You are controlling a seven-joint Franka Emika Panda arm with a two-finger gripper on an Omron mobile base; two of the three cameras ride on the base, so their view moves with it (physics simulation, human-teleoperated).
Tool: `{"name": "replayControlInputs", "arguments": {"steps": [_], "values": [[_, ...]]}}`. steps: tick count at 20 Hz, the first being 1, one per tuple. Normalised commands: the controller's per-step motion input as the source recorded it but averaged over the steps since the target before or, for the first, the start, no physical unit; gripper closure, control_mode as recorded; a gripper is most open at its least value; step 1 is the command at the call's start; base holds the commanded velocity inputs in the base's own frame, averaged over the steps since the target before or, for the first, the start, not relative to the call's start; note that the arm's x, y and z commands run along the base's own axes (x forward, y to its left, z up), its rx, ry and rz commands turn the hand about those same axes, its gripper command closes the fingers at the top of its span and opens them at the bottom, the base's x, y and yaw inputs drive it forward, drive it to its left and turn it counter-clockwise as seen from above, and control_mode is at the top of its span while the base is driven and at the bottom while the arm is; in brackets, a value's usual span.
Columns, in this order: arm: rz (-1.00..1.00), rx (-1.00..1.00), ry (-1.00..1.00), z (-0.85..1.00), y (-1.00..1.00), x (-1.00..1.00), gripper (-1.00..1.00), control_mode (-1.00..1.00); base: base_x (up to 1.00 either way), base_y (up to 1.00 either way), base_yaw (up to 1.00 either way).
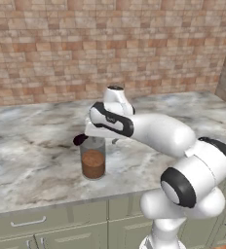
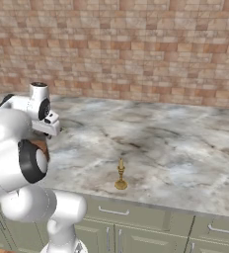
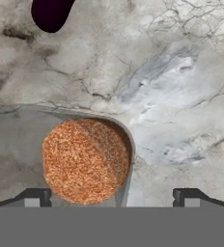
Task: Pick the jar and candle from the dining table and place them in the open cabinet. Close the cabinet after placing the objects.
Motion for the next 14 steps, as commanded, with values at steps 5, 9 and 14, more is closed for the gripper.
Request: {"name": "replayControlInputs", "arguments": {"steps": [5,9,14], "values": [[0.00,0.00,0.00,-0.21,0.11,0.24,-1.00,-1.00,0.00,0.00,0.00],[0.00,0.00,0.00,-0.24,0.12,0.24,-1.00,-1.00,0.00,0.00,0.00],[0.00,0.00,0.00,-0.25,0.07,0.24,-1.00,-1.00,0.00,0.00,0.00]]}}
